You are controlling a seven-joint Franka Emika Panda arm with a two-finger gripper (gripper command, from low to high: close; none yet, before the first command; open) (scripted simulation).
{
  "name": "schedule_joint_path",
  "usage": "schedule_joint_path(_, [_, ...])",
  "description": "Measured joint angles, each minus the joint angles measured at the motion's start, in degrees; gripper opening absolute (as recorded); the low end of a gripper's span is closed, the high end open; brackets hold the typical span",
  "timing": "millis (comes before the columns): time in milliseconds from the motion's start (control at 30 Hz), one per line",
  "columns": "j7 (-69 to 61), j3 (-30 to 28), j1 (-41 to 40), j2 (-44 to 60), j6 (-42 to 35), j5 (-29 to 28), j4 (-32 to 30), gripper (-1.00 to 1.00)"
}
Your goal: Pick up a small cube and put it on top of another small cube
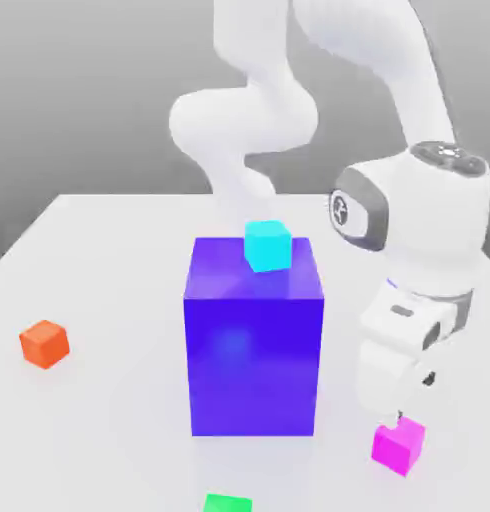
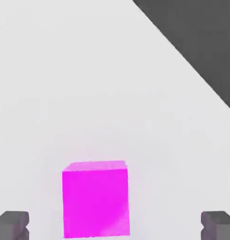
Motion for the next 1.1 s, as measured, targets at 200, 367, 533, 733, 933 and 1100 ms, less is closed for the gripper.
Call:
schedule_joint_path(200, [1.35,-2.02,1.71,7.35,5.73,-1.92,1.38,-1.00])
schedule_joint_path(367, [1.49,-1.96,1.66,7.16,5.52,-2.06,1.34,-1.00])
schedule_joint_path(533, [-0.63,0.36,-0.15,-1.89,-1.63,0.68,-0.51,-1.00])
schedule_joint_path(733, [0.60,-7.42,-9.42,-2.30,-11.27,5.62,8.70,-1.00])
schedule_joint_path(933, [0.80,-10.97,-14.93,6.11,-8.78,9.16,14.62,1.00])
schedule_joint_path(1100, [0.80,-10.97,-14.93,6.11,-8.78,9.16,14.62,1.00])
